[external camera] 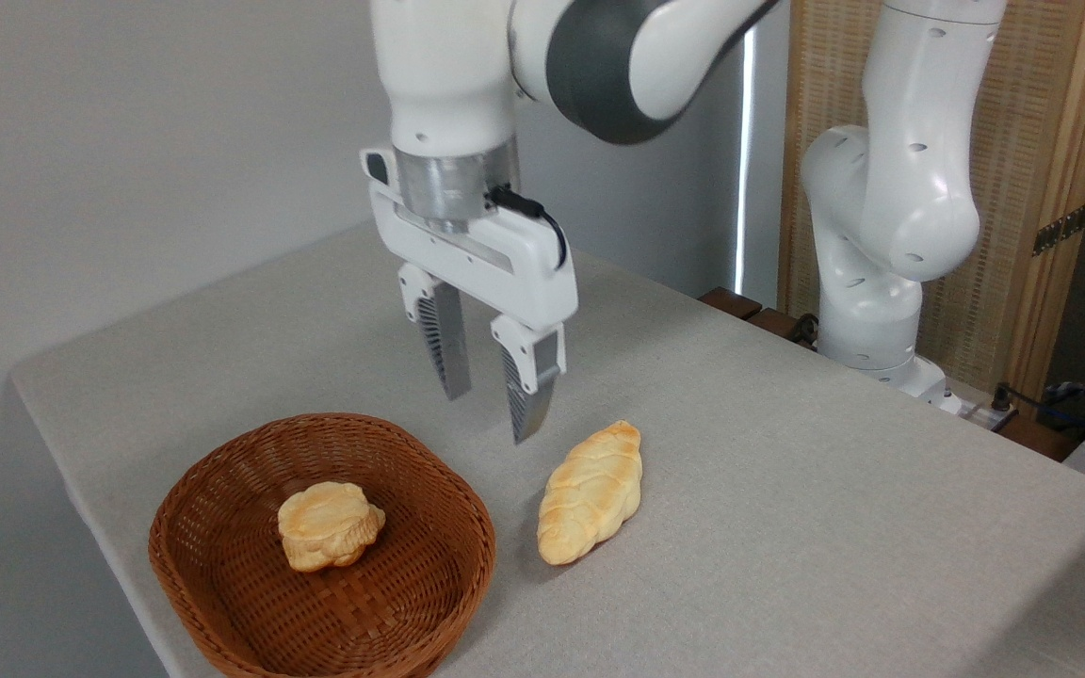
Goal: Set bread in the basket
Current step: 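Move the open gripper over the elongated golden bread roll and lower it, then close the gripper on the end of the bread roll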
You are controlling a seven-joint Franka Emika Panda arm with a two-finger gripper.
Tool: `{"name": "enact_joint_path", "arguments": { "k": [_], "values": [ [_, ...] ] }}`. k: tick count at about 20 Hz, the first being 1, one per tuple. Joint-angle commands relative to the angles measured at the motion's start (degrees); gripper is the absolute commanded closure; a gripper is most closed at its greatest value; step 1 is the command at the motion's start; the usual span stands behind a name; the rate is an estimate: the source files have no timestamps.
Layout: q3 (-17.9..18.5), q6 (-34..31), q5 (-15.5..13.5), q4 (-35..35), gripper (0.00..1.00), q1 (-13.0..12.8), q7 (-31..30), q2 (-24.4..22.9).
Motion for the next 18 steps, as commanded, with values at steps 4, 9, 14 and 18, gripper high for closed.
{"name": "enact_joint_path", "arguments": {
  "k": [4, 9, 14, 18],
  "values": [
    [3.8, 3.3, 2.5, -7.8, 0.0, -0.3, -0.8, -2.5],
    [6.8, 3.1, 2.6, -8.4, 0.0, 0.3, -1.3, -2.8],
    [6.7, 3.6, 4.7, -9.1, 0.0, 0.9, -1.1, -2.4],
    [6.7, 3.7, 4.6, -9.4, 0.0, 0.6, -1.1, -2.1]
  ]
}}
